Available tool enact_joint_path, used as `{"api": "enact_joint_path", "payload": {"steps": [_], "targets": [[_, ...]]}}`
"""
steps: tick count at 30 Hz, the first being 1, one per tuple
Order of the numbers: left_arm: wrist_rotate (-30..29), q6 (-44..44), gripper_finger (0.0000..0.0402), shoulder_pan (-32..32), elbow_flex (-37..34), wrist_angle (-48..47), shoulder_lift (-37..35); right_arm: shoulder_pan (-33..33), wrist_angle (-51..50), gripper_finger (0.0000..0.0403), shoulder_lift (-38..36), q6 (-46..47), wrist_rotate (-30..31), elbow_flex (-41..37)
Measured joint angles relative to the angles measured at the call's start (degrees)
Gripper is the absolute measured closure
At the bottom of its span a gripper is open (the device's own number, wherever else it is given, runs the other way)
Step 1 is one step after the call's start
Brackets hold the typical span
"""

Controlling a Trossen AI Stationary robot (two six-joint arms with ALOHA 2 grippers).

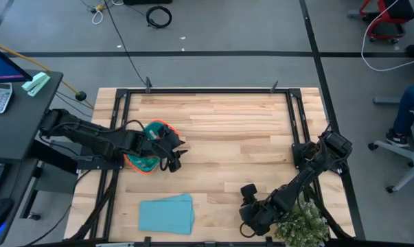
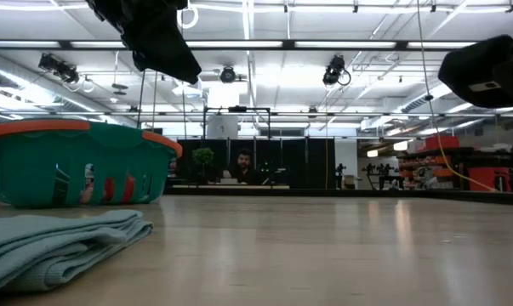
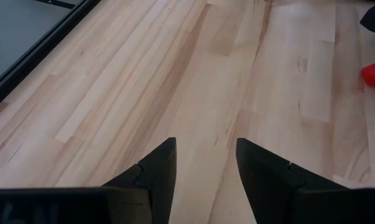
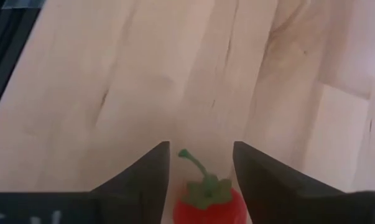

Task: Pick and placing Produce into tupperware
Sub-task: Put the red strawberry into the blue basket

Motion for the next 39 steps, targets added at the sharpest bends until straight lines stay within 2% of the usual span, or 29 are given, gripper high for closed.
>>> {"api": "enact_joint_path", "payload": {"steps": [4, 7, 16, 18, 22, 27, 30, 34, 36, 39], "targets": [[0.0, 0.02, 0.023, 0.01, 0.0, 0.02, 0.0, -0.34, -1.3, 0.0231, 0.0, 2.04, -0.03, -0.79], [0.0, 0.02, 0.0228, 0.01, 0.0, 0.0, 0.0, -0.62, -1.04, 0.0256, 0.0, 1.88, -0.01, -0.81], [-0.02, 0.07, 0.0228, 0.01, 0.0, 0.04, 0.0, -3.07, -1.21, 0.0387, 0.0, 1.94, 0.87, -0.81], [0.0, 0.07, 0.0229, -0.01, 0.0, 0.02, 0.0, -4.0, -1.21, 0.0393, 0.0, 1.18, 1.11, -0.81], [-0.01, 0.1, 0.0229, 0.01, 0.0, 0.03, 0.0, -6.23, -0.84, 0.0396, 0.0, 0.71, 5.88, -0.81], [-0.34, 3.2, 0.0233, -0.01, 0.13, 0.01, -0.11, -10.98, 0.2, 0.0398, 0.0, -0.93, 16.19, -0.81], [-3.1, 6.19, 0.0238, -0.01, 2.51, 0.01, -0.13, -15.53, 4.89, 0.0399, 0.0, -4.15, 22.72, -0.81], [-5.89, 13.71, 0.0248, 0.01, 9.2, -1.42, -0.39, -23.31, 17.31, 0.04, 0.0, -8.99, 28.65, -0.81], [-8.73, 18.76, 0.0254, -0.01, 13.75, -2.88, -0.42, -27.45, 27.05, 0.04, 0.0, -10.71, 27.58, -0.81], [-14.66, 26.32, 0.0265, 0.01, 20.84, -5.3, -0.42, -33.48, 42.9, 0.0401, 0.0, -13.22, 18.28, -0.79]]}}
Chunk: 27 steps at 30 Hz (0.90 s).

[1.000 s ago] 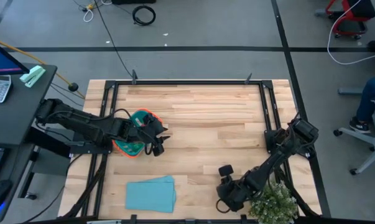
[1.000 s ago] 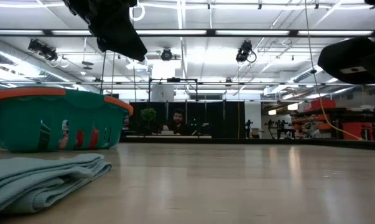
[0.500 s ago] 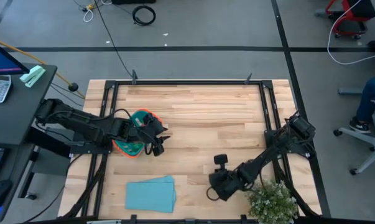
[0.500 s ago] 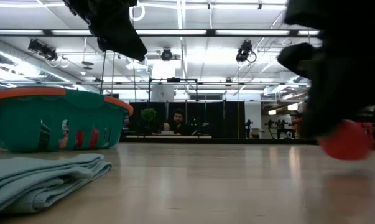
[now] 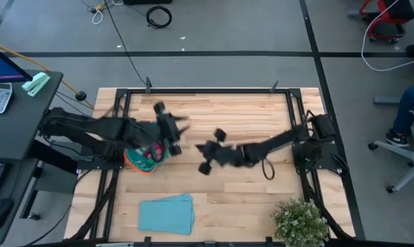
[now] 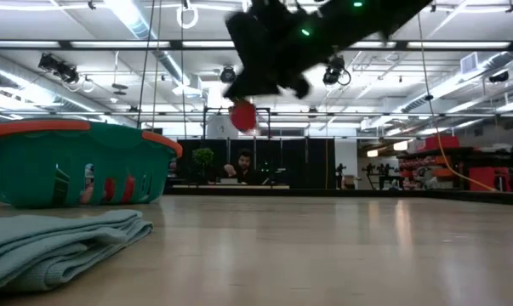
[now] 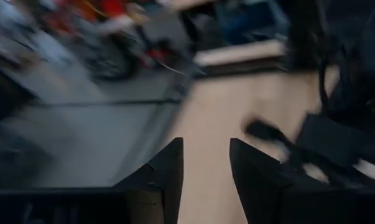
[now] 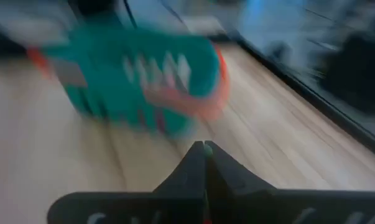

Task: Pick and placing Produce into tupperware
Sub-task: Put the red strawberry into the blue basket

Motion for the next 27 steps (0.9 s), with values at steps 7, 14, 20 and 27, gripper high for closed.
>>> {"api": "enact_joint_path", "payload": {"steps": [7, 14, 20, 27], "targets": [[-6.08, 4.93, 0.0278, 5.51, 15.35, -7.0, -0.04, -9.97, 21.98, 0.0401, -0.06, -0.72, -16.53, 0.86], [-6.13, 6.65, 0.0272, 16.33, 24.25, -7.22, -0.03, -11.6, 22.78, 0.0402, 13.16, -2.91, -21.6, 16.32], [-5.99, 5.97, 0.0278, 22.18, 24.56, -12.54, 0.02, -11.2, 10.79, 0.0403, 26.44, -7.82, -25.14, 37.18], [-5.95, 1.37, 0.0277, 25.59, 24.54, -18.74, 0.92, -13.18, -4.91, 0.0401, 34.63, -7.67, -26.31, 51.06]]}}
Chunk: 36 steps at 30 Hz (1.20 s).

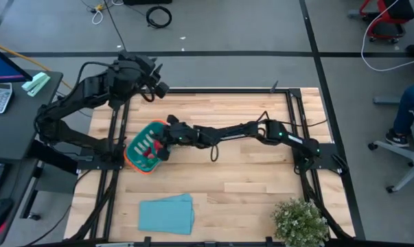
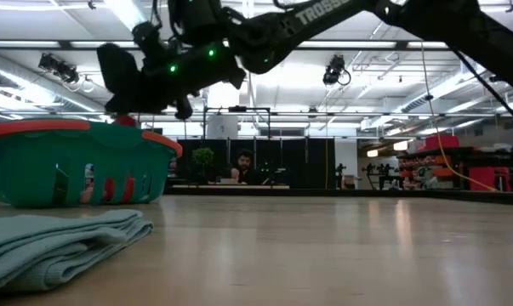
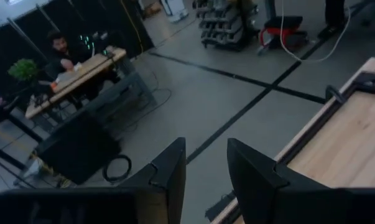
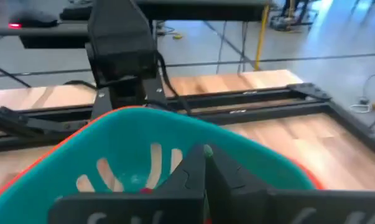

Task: Pick and placing Produce into tupperware
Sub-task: Put the red strawberry into the blue basket, then return to Home Position

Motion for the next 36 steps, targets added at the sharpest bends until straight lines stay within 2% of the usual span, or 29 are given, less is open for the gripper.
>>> {"api": "enact_joint_path", "payload": {"steps": [8, 19, 21, 23, 27, 31, 36], "targets": [[0.1, -0.82, 0.0277, 0.82, -0.07, -1.32, 0.9, -1.08, -3.22, 0.0389, 1.92, 0.13, -3.78, 1.75], [0.0, -1.99, 0.0279, 0.62, -0.03, -2.35, 1.48, -2.65, -4.82, 0.0283, -0.64, 0.66, -7.73, 1.77], [0.0, -2.18, 0.0279, 0.6, -0.03, -2.97, 1.48, -2.51, -9.17, 0.0269, -2.01, 0.66, -7.84, 1.73], [0.0, -1.89, 0.0281, 0.6, -0.03, -3.13, 1.48, -2.27, -17.58, 0.026, -5.05, 0.52, -8.07, 1.73], [-0.02, 2.47, 0.0288, 0.6, -0.03, -4.59, 0.22, -1.57, -45.49, 0.0255, -17.2, -1.45, -8.49, 1.73], [-0.09, -2.71, 0.0291, -0.45, -0.03, -9.16, -3.37, 0.72, -70.69, 0.0257, -29.76, 1.76, -7.44, 1.37], [0.0, -9.15, 0.0287, -3.36, -0.03, -16.05, -10.39, 8.15, -77.88, 0.0258, -46.37, 3.24, 4.23, -3.02]]}}
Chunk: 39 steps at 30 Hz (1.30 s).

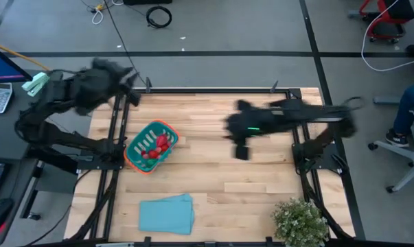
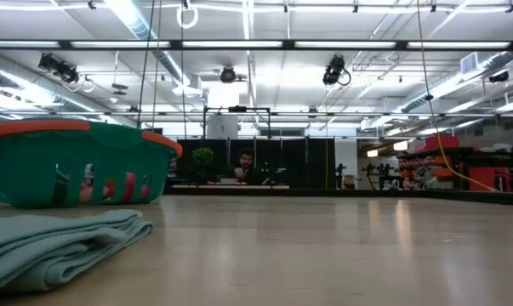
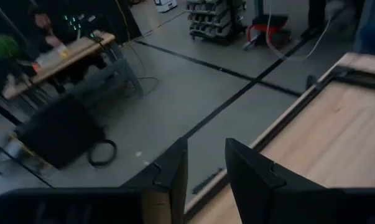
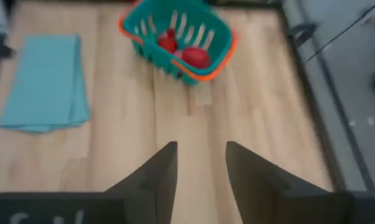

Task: Pick and placing Produce into tupperware
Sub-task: Return to Home Position

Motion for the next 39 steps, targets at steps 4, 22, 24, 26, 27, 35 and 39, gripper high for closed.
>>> {"api": "enact_joint_path", "payload": {"steps": [4, 22, 24, 26, 27, 35, 39], "targets": [[-0.07, -11.06, 0.0285, -2.75, 0.0, -9.46, -7.3, 8.29, -0.11, 0.0258, -14.21, 8.66, 6.71, -10.67], [7.51, -14.98, 0.0333, -17.15, -60.39, 35.49, -35.67, 31.91, 79.07, 0.0258, -59.14, 5.79, 23.28, -93.06], [13.55, -14.87, 0.0341, -18.21, -67.43, 48.22, -35.9, 32.34, 86.36, 0.0257, -61.43, 5.28, 23.34, -98.56], [18.74, -14.97, 0.0348, -19.23, -73.78, 59.13, -35.82, 32.59, 92.68, 0.0256, -62.88, 3.97, 23.33, -104.08], [19.98, -15.31, 0.0352, -19.88, -76.64, 63.76, -35.73, 32.59, 96.69, 0.0256, -63.2, 2.91, 23.35, -106.75], [11.1, -14.3, 0.0373, -21.0, -88.42, 77.62, -39.36, 33.84, 100.29, 0.0258, -65.66, -1.8, 24.36, -107.87], [10.36, -11.8, 0.038, -21.04, -88.41, 77.01, -42.23, 35.74, 98.66, 0.0258, -66.9, -2.16, 24.77, -107.82]]}}
